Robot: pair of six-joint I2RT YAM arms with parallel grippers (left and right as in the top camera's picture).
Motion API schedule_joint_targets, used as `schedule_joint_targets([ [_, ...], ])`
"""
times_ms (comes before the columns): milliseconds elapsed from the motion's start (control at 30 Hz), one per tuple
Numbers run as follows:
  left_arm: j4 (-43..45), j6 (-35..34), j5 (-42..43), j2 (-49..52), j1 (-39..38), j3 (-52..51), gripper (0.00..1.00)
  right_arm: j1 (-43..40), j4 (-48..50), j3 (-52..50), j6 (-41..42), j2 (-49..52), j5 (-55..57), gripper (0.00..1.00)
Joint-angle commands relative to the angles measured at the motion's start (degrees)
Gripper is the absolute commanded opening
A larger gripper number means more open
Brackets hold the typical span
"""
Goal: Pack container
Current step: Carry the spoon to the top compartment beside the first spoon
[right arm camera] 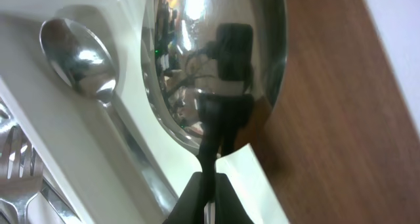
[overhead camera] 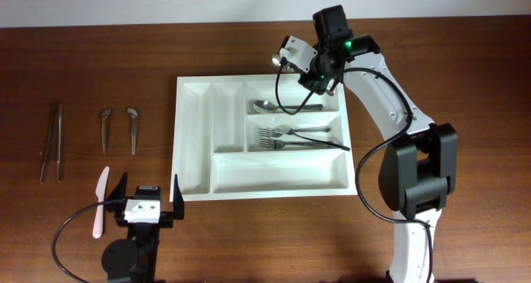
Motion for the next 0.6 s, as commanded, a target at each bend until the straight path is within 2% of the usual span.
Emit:
schedule_joint_targets([
  [0, 0.0, 0.9, -0.4, -0.4, 0.2, -0.3, 0.99, 0.2, -0.4, -1.3, -0.5, 1.9, -2.1, 0.04],
  [500, 0.0, 0.9, -0.4, -0.4, 0.2, -0.3, 0.99, 0.2, -2.2, -1.9, -2.0, 1.9, -3.0, 0.05],
  [567, 0.0, 0.9, -0.4, -0.4, 0.2, -0.3, 0.99, 0.2, -2.8, -1.9, -3.3, 1.9, -3.7, 0.08],
])
